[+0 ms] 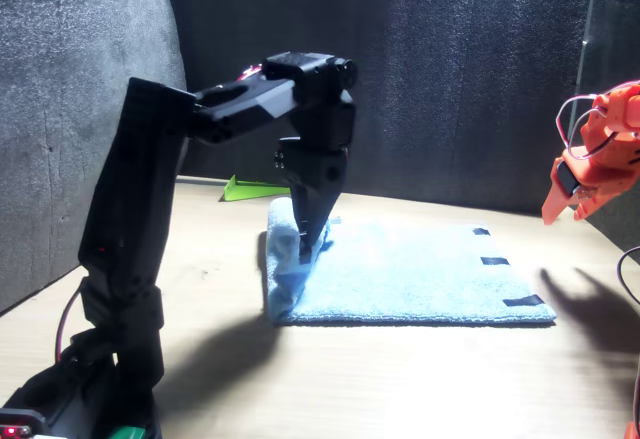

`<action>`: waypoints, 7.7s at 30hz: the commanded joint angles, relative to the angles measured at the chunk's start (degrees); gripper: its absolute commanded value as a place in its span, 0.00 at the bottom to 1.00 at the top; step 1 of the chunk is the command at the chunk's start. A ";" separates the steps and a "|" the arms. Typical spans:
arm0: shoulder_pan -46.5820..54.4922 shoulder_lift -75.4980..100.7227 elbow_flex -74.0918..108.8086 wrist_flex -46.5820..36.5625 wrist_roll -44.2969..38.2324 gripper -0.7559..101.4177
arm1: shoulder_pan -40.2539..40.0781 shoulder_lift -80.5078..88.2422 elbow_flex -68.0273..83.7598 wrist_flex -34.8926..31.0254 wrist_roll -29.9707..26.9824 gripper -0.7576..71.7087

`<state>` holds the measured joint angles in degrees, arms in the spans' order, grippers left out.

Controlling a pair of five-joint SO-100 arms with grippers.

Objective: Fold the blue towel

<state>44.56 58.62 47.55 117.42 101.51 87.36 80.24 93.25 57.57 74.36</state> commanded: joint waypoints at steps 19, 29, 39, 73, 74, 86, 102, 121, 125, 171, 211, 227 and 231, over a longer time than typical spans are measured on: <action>-2.64 -16.00 -11.07 0.79 0.44 0.02 | -0.53 2.37 -0.88 0.62 -0.09 0.36; 1.14 -13.89 -10.20 0.79 0.88 0.21 | -0.79 2.55 -0.88 0.35 0.26 0.37; 1.76 -6.86 -11.87 0.79 1.85 0.28 | -0.35 2.02 -0.70 0.18 0.70 0.37; 32.43 31.20 22.68 -11.16 1.41 0.00 | 7.29 -3.52 -5.45 1.41 3.16 0.39; 32.17 31.29 23.38 -11.69 1.32 0.00 | 7.73 -3.60 -5.71 1.49 3.25 0.39; 30.06 29.53 24.17 -13.89 0.53 0.00 | 8.26 -9.23 -8.96 3.69 3.08 0.43; 28.92 27.69 22.59 -13.71 -0.09 0.00 | 13.54 -11.51 -10.02 6.77 3.34 0.43; 28.39 27.25 21.97 -13.54 -0.26 0.00 | 14.15 -13.54 -10.20 12.22 5.98 0.42; 28.39 27.33 21.45 -13.36 -0.26 0.00 | 14.33 -14.06 -10.46 13.54 6.06 0.42; 28.21 30.50 18.98 -9.32 -0.09 0.00 | 17.93 -11.87 -11.69 18.37 3.60 0.01; 28.30 35.68 29.88 -13.01 1.67 0.00 | 33.40 -33.05 -65.04 48.25 10.46 0.01; 28.56 35.07 32.34 -14.41 2.02 0.00 | 42.36 -40.78 -76.73 52.91 8.61 0.01; 28.30 34.37 32.52 -14.85 1.93 0.00 | 44.21 -42.01 -78.40 53.00 8.70 0.01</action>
<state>72.69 92.37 79.98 102.66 102.48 129.64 37.44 17.40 109.51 82.62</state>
